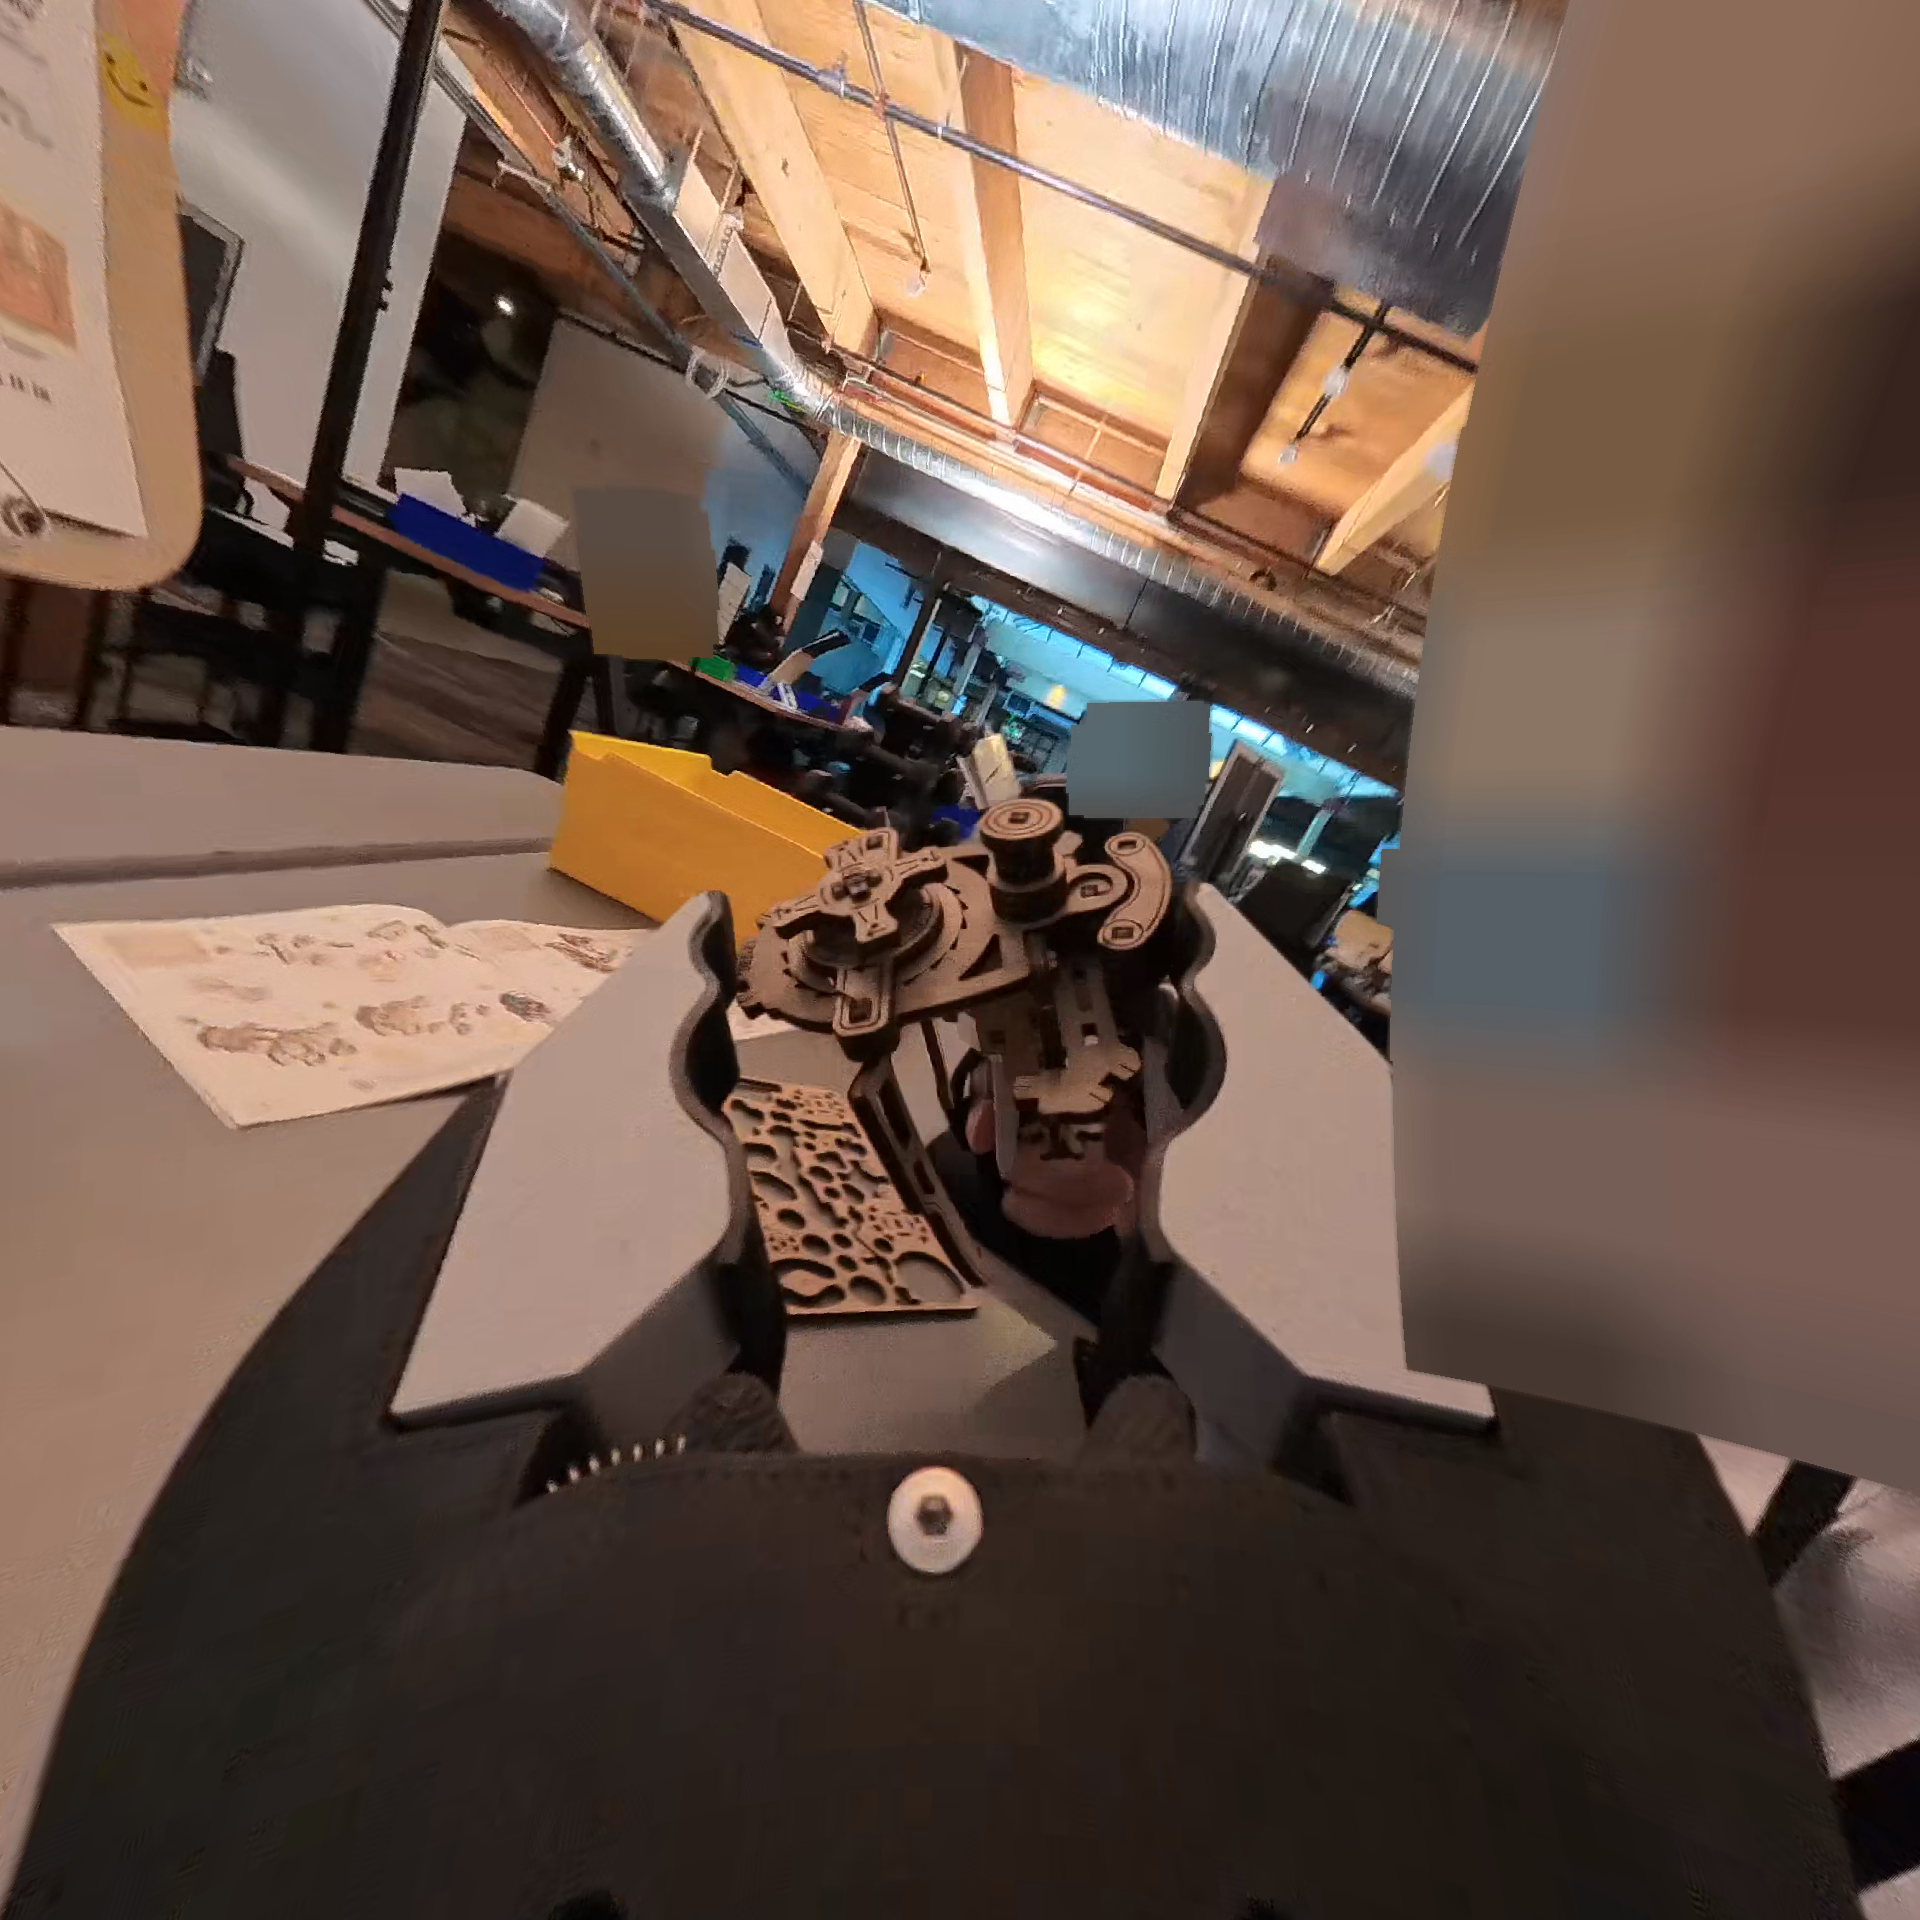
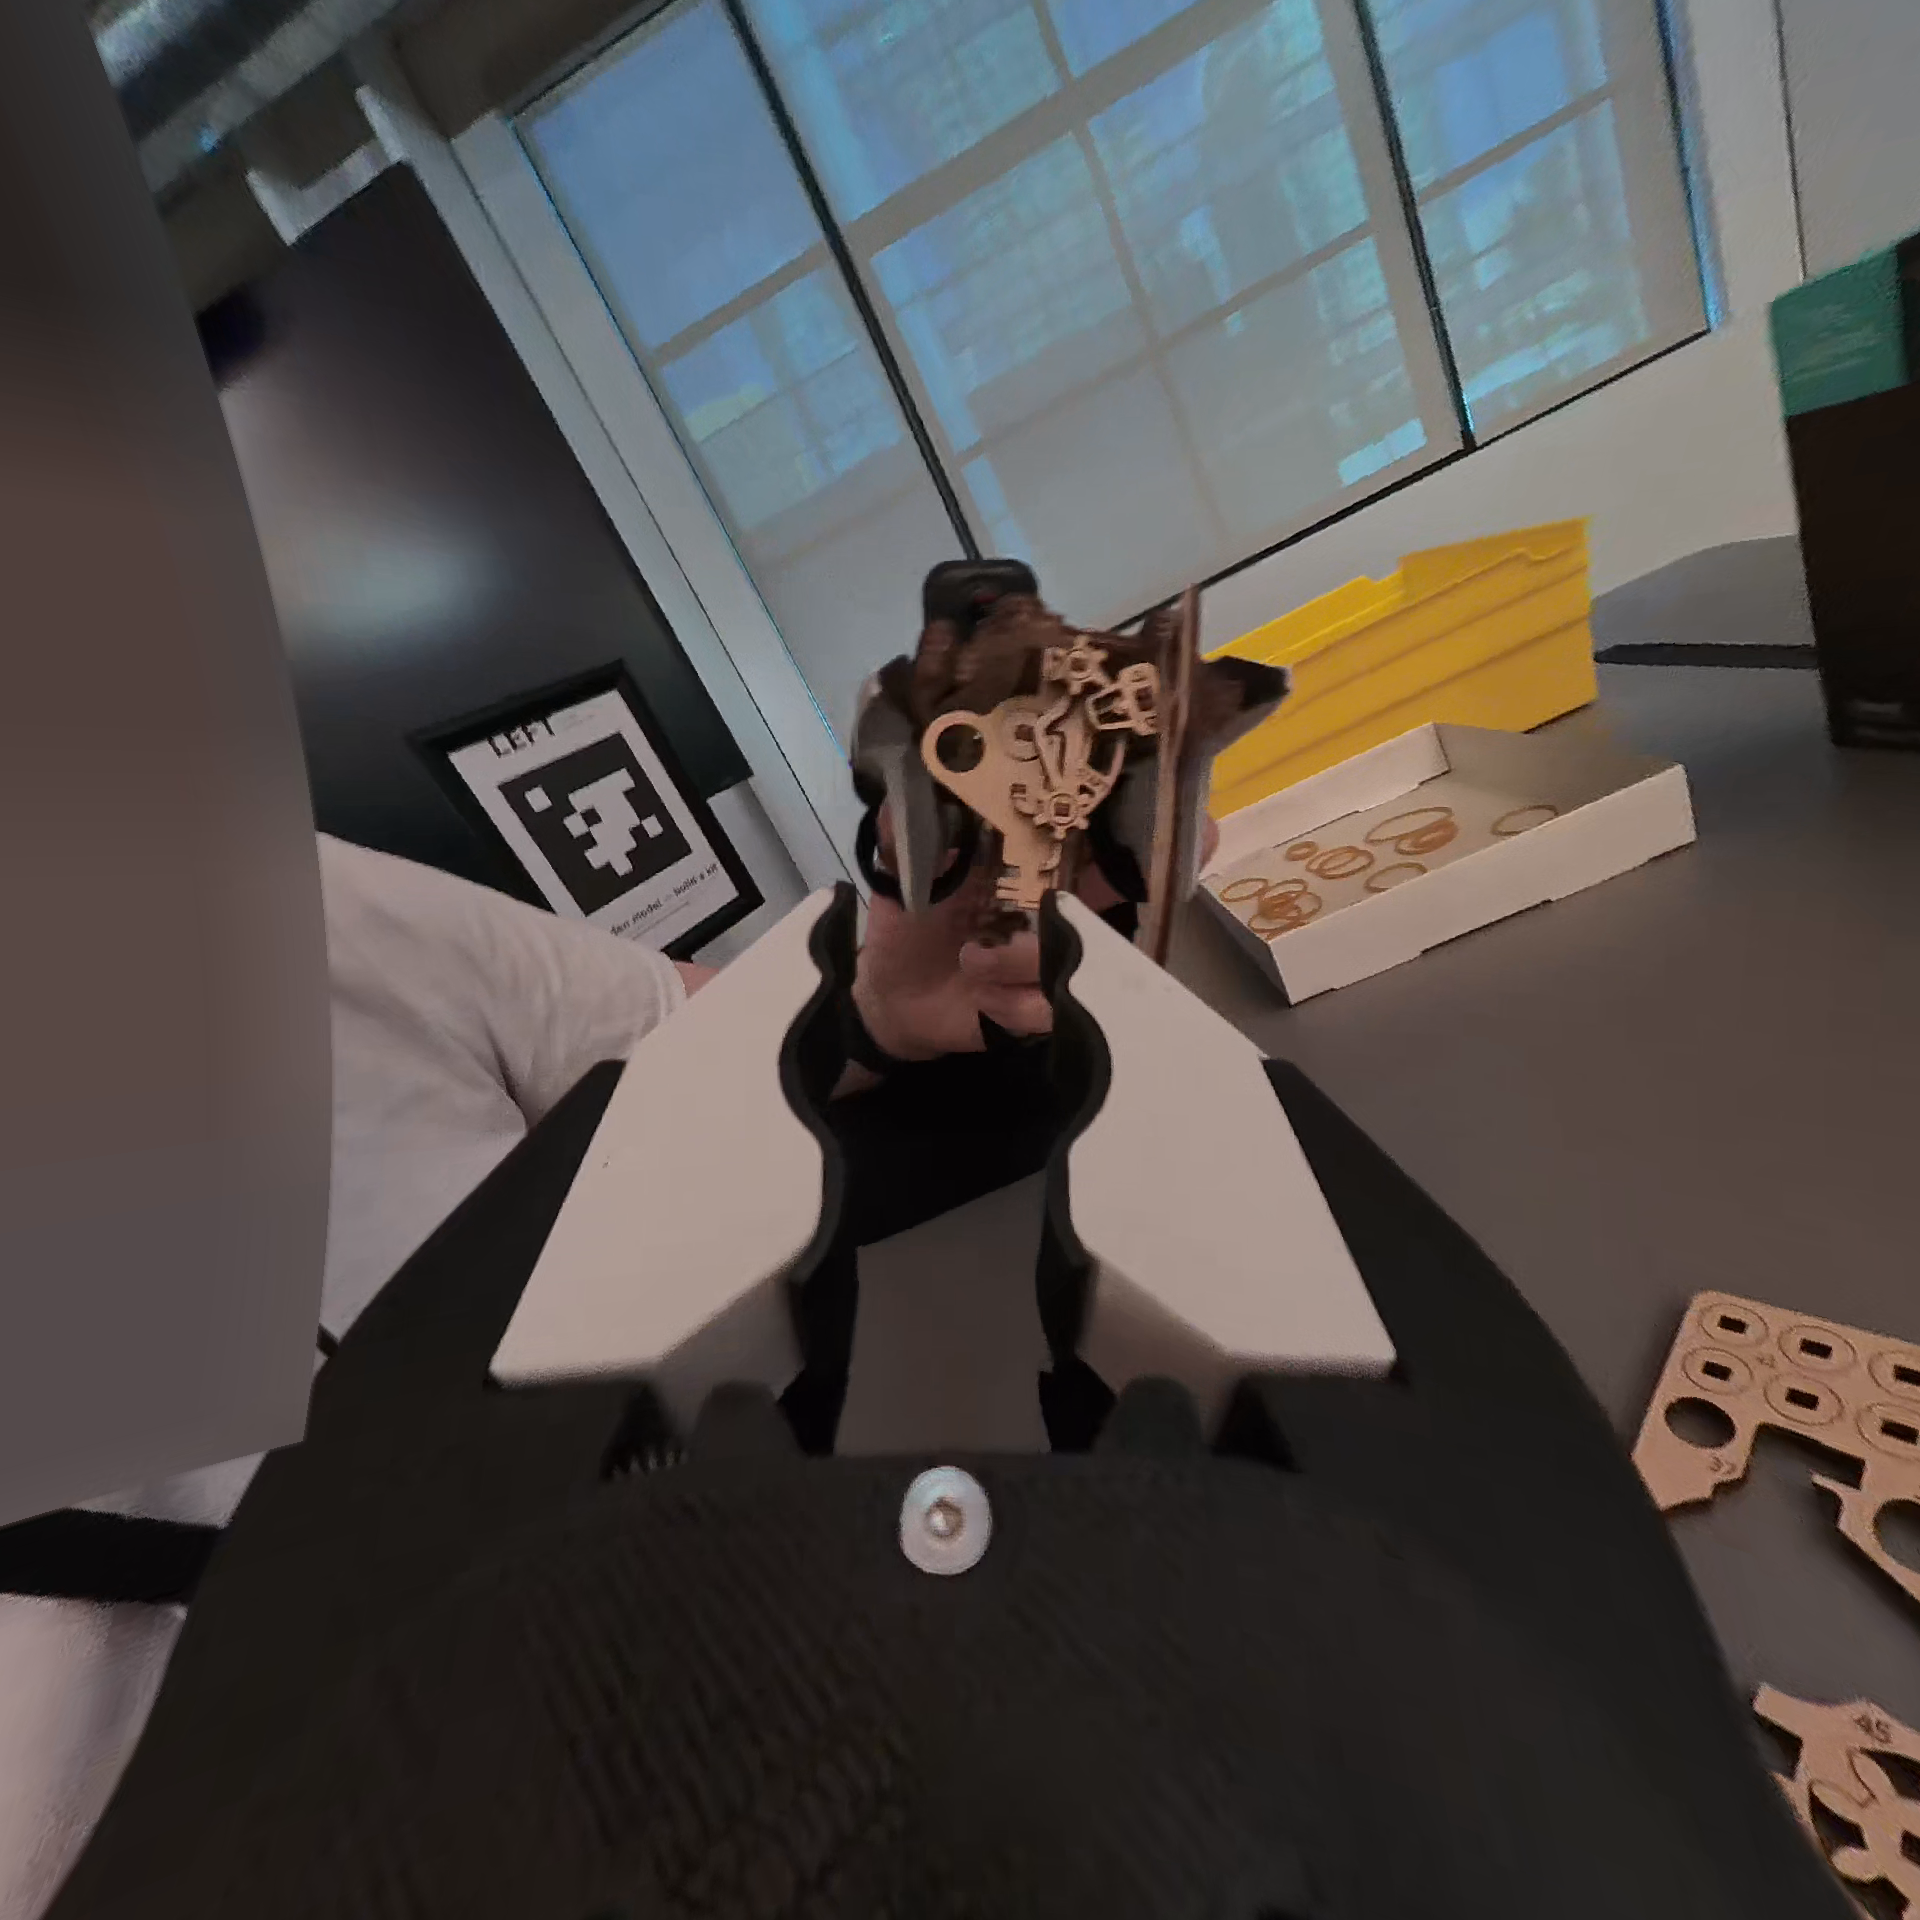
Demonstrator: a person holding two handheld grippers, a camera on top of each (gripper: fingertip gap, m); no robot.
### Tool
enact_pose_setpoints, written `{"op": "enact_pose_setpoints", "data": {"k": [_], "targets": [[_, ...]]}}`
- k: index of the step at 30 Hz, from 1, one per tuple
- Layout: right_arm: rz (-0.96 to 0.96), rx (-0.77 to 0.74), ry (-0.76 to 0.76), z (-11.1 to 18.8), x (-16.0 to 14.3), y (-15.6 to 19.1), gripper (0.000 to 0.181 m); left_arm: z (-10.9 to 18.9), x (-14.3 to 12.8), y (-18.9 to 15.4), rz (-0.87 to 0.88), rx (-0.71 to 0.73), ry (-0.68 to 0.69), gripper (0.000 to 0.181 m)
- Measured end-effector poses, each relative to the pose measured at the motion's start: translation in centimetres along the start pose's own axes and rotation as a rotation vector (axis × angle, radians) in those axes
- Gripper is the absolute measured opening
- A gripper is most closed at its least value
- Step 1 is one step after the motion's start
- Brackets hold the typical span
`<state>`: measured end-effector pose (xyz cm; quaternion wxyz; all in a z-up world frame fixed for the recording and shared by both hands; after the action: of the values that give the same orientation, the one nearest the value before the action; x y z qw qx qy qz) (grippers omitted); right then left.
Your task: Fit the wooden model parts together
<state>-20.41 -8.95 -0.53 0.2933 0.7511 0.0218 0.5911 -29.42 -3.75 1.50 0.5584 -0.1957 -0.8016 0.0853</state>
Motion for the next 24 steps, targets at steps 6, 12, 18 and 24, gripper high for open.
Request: {"op": "enact_pose_setpoints", "data": {"k": [6,12,18,24], "targets": [[0.187,-0.11,-0.003,-0.5,-0.5,0.2,0.047,-0.3,-0.6,0.4,0.107,-0.034,-0.027,0.085],[0.031,-0.082,0.01,-0.9,-1.0,-0.3,0.039,-0.9,-1.6,0.5,0.113,-0.041,0.006,0.086],[0.05,-0.138,0.016,-0.6,-0.7,-1.5,0.019,-1.2,-2.1,0.6,0.092,-0.03,0.043,0.083],[0.149,-0.159,0.064,-0.2,-0.4,-1.6,0.017,-1.3,-1.9,0.4,0.077,-0.053,0.085,0.082]]}}
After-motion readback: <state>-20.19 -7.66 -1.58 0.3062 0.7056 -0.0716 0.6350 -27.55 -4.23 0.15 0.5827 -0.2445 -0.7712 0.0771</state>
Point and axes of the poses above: each gripper's, where its closed fingertips meet, z back along the fingers, x out of its top, y = z × x across the jaws, the point moved 4 cm from there along z, back along the fingers, and after that the axes turned 10 degrees about -x, right-handed, at the moved point
